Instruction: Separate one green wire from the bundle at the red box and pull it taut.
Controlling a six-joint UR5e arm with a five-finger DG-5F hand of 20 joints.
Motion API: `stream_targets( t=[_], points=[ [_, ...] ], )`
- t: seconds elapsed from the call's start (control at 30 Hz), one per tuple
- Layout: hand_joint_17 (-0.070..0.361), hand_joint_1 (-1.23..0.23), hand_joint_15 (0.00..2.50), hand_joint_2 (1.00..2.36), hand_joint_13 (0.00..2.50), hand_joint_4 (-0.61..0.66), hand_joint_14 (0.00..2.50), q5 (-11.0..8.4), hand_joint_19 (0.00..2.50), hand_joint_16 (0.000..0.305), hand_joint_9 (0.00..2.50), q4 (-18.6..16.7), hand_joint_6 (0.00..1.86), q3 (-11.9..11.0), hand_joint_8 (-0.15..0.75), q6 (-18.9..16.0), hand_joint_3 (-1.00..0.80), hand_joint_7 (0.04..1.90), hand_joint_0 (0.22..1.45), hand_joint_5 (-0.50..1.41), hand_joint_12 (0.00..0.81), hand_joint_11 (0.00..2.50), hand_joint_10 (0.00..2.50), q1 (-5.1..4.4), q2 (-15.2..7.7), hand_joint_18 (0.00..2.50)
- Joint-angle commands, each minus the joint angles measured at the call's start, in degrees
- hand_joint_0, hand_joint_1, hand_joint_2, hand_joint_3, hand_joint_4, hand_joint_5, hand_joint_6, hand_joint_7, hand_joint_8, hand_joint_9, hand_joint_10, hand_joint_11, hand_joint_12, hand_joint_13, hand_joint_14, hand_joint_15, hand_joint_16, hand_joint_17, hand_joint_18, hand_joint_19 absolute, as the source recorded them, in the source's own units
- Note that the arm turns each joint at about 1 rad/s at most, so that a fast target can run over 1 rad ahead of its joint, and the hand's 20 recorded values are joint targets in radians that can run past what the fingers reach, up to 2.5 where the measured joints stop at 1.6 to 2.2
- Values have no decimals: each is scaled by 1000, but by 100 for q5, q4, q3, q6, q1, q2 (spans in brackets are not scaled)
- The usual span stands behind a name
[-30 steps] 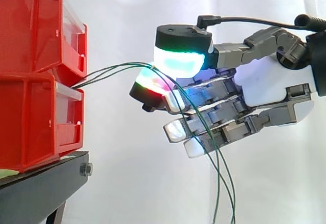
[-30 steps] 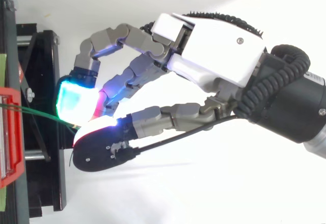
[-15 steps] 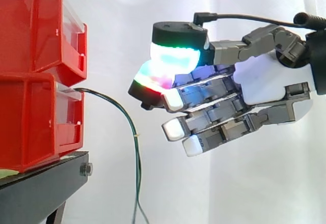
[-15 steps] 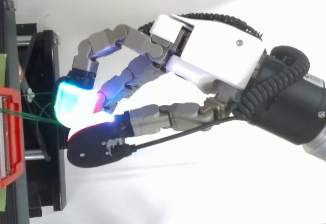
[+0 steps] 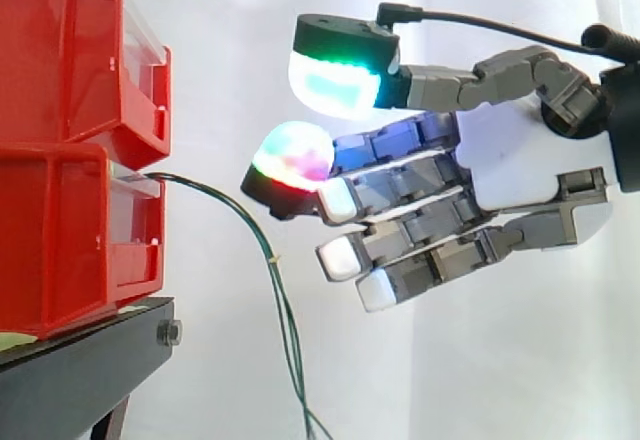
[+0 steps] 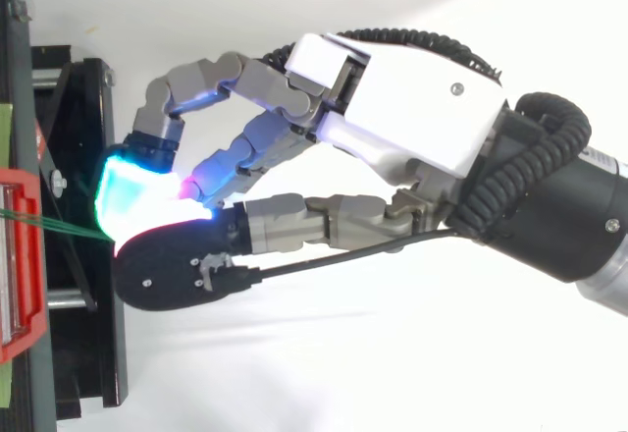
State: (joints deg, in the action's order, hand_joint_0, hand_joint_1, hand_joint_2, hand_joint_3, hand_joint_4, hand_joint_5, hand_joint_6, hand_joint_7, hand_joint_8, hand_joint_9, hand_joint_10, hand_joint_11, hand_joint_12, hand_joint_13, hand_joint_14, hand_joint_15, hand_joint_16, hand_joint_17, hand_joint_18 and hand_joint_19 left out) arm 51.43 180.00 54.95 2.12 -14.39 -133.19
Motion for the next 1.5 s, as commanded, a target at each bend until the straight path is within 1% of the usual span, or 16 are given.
stream_targets(
  t=[0.0,0.13,0.3,0.5,0.53,0.63,0.67,0.8,0.9,1.03,1.1,1.17,1.23,1.27,1.3,1.47],
  points=[
    [116,-612,643,1000,966,87,24,8,599,52,1079,-263,682,200,248,-19,-500,996,508,-139,353,676,21,6,-5,762],
    [117,-606,638,1000,973,123,22,8,608,52,1075,-703,511,473,246,8,-500,1213,501,-115,357,676,18,24,-5,756],
    [118,-602,643,1000,968,190,24,-19,609,52,1068,-1125,502,754,246,8,-500,1092,497,-132,357,664,20,33,-5,745],
    [119,-603,624,1000,959,210,22,-19,599,53,1060,-1248,502,860,245,25,-500,1042,494,-138,360,644,20,33,-5,742],
    [119,-603,617,1000,951,213,23,-54,598,53,1060,-1265,503,974,245,113,-500,1033,494,-140,358,655,20,33,-5,741],
    [119,-602,595,1000,929,222,22,-98,570,53,1046,-1397,502,1106,246,210,-500,1021,492,-140,359,609,17,33,-5,725],
    [119,-601,571,1000,916,223,20,-142,546,53,1043,-1599,502,1202,245,271,-500,1014,490,-140,357,592,17,33,-5,705],
    [119,-585,448,1000,849,238,16,-186,454,53,1016,-2048,502,1352,257,491,-500,961,478,-140,356,428,15,33,-23,655],
    [120,-573,413,1000,823,244,15,-194,416,53,1003,-2215,503,1352,269,597,-500,944,474,-141,358,375,12,33,-75,618],
    [122,-564,424,1000,824,244,16,-186,414,54,1006,-2496,502,1352,272,658,-500,946,467,-141,362,373,12,33,-251,604],
    [124,-578,419,1000,822,246,17,-203,414,55,1008,-2812,503,1352,273,684,-500,944,461,-141,365,375,12,-2,-383,595],
    [126,-590,424,1000,822,250,17,-221,410,56,1011,-2883,503,1352,276,728,-500,942,453,-141,368,391,12,-20,-418,595],
    [128,-595,425,1000,822,250,15,-335,394,57,1014,-3076,503,1352,274,895,-500,947,452,-141,371,392,13,-55,-497,579],
    [128,-595,423,1000,821,251,15,-335,396,57,1014,-3076,503,1352,274,895,-500,942,451,-141,372,403,13,-55,-497,570],
    [128,-597,422,1000,817,250,15,-414,394,57,1016,-3243,502,1352,272,975,-500,942,450,-141,374,393,13,-81,-515,566],
    [130,-595,415,1000,814,254,15,-441,361,58,1024,-3594,503,1343,281,1124,-500,952,445,-142,381,390,12,-125,-664,547]
  ],
)
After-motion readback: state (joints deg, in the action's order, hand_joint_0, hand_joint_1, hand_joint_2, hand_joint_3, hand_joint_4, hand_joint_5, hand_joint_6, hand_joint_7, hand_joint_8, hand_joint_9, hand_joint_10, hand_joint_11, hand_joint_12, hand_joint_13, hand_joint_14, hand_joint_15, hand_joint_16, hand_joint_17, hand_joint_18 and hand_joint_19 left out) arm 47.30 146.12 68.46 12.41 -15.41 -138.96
